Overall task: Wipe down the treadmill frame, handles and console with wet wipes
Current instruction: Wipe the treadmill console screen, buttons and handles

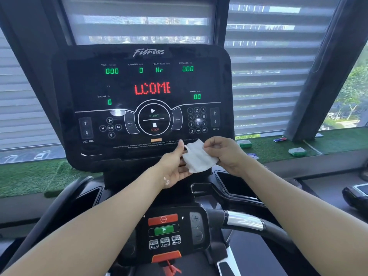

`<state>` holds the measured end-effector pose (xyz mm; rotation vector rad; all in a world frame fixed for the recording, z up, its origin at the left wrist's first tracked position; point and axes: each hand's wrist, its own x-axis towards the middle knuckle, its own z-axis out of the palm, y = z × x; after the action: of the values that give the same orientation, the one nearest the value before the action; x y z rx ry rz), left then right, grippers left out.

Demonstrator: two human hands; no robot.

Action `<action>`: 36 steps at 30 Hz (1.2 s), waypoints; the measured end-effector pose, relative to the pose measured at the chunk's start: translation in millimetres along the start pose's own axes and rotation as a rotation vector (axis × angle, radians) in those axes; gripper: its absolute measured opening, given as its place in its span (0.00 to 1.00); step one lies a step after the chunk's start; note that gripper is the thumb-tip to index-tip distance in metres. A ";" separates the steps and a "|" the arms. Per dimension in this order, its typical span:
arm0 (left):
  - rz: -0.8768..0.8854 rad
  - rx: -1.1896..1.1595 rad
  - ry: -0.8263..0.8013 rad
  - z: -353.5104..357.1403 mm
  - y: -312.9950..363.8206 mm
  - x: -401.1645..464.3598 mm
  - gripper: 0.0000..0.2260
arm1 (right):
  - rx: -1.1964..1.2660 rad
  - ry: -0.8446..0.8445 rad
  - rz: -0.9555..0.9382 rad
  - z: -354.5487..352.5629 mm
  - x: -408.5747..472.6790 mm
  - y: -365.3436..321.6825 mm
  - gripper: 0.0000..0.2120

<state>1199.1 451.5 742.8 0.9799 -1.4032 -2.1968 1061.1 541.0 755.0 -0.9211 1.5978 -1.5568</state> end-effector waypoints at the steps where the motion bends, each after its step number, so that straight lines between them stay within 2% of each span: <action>1: -0.026 -0.021 -0.016 -2.7 1.4 0.8 0.24 | -0.010 -0.029 -0.007 1.6 0.3 -0.8 0.10; 2: -0.042 -0.028 -0.036 -4.7 3.0 0.5 0.25 | -0.029 -0.057 -0.012 3.1 0.8 -1.6 0.09; 5: -0.021 0.012 -0.024 -6.4 4.6 -3.2 0.11 | -0.110 -0.126 -0.013 6.8 2.0 -2.4 0.08; 7: 0.011 0.053 0.027 -6.0 5.3 -5.5 0.08 | -0.134 -0.162 -0.003 9.2 1.7 -2.2 0.07; 10: 0.040 0.018 0.083 -7.6 5.4 -6.1 0.09 | -0.065 -0.214 0.029 11.5 -0.1 -1.6 0.06; 13: 0.064 0.020 0.063 -9.1 6.2 -7.8 0.10 | -0.059 -0.250 -0.002 13.7 -0.8 -1.8 0.06; 16: 0.052 0.009 0.049 -10.4 6.8 -9.3 0.09 | -0.150 -0.145 -0.066 14.6 2.8 -1.1 0.06; 20: -0.055 -0.034 -0.069 -19.4 9.5 -4.1 0.25 | -0.188 -0.085 -0.087 10.9 6.1 -0.9 0.06; 22: -0.080 0.023 -0.075 -19.5 10.1 -4.5 0.20 | -0.207 -0.108 -0.092 11.7 6.0 -1.5 0.04; 25: -0.056 0.013 -0.022 -17.6 8.9 -3.4 0.08 | -0.210 -0.165 -0.078 12.2 5.7 -4.3 0.06; 28: -0.032 -0.124 0.043 -20.4 9.4 1.2 0.08 | -0.232 -0.191 -0.039 4.2 5.2 -5.2 0.07; 32: 0.015 -0.174 0.258 -25.9 14.3 5.8 0.07 | -0.408 -0.179 0.005 -11.0 1.2 -0.5 0.10; 36: 0.065 -0.125 0.260 -22.7 11.4 11.9 0.11 | -0.588 -0.162 -0.024 -4.6 -1.3 -5.1 0.17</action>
<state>1206.2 424.4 742.5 1.1122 -1.1497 -1.9995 1057.8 544.3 760.3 -1.3381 1.9638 -0.9973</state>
